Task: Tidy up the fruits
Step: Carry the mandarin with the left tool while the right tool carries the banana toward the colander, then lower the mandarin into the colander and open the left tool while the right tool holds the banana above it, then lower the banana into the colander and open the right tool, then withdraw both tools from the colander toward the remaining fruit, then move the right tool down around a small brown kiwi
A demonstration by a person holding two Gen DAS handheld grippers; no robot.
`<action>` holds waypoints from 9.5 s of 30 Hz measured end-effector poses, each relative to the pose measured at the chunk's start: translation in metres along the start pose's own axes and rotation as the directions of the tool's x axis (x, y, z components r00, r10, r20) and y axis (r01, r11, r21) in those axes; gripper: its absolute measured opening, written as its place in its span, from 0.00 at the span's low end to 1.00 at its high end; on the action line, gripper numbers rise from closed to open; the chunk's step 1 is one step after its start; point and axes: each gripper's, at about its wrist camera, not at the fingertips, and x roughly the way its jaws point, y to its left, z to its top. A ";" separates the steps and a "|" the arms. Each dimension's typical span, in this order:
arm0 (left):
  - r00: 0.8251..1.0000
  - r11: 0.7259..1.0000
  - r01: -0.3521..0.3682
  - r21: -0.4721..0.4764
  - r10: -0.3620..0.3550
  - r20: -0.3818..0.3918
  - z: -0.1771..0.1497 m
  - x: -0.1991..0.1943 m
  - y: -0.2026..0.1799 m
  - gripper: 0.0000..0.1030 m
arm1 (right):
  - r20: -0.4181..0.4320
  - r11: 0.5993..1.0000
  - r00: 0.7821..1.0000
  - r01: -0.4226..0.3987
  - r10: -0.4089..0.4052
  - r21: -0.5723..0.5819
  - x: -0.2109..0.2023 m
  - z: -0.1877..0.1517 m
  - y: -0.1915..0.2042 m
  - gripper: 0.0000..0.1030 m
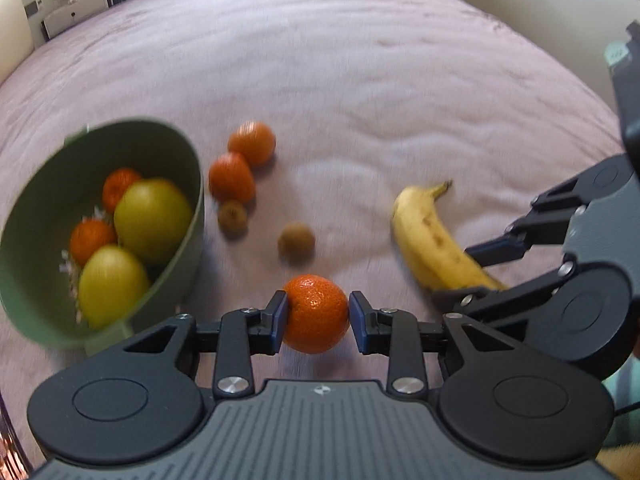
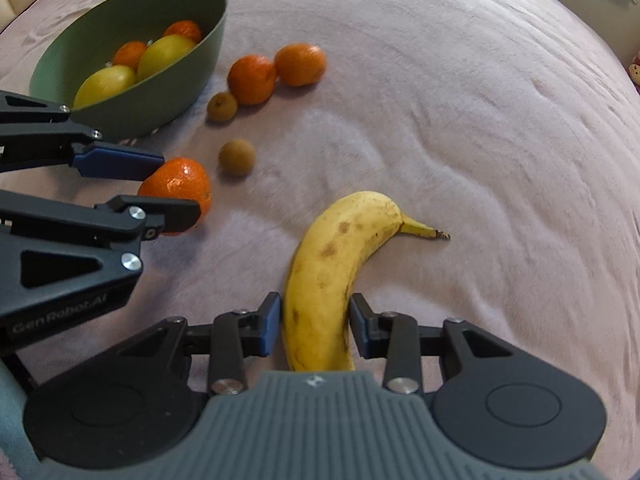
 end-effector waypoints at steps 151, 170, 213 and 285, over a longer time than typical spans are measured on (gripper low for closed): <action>0.954 0.552 -0.136 -0.822 0.295 0.041 -0.009 -0.092 0.254 0.64 | 0.082 0.864 0.883 -0.470 0.463 0.180 0.010 0.217 0.134 0.35; 0.949 0.585 -0.175 -0.792 0.313 0.022 -0.002 -0.085 0.241 0.64 | 0.085 0.873 0.899 -0.437 0.429 0.216 0.024 0.211 0.130 0.48; 0.955 0.938 -0.090 -0.334 0.177 0.239 0.028 -0.077 0.095 0.64 | 0.399 0.993 0.915 0.003 -0.052 0.122 -0.083 0.049 0.036 0.68; 0.981 0.947 -0.155 -0.279 0.182 0.070 -0.002 0.004 0.047 0.32 | 0.207 0.983 0.962 -0.182 0.177 0.009 0.020 0.072 -0.004 0.28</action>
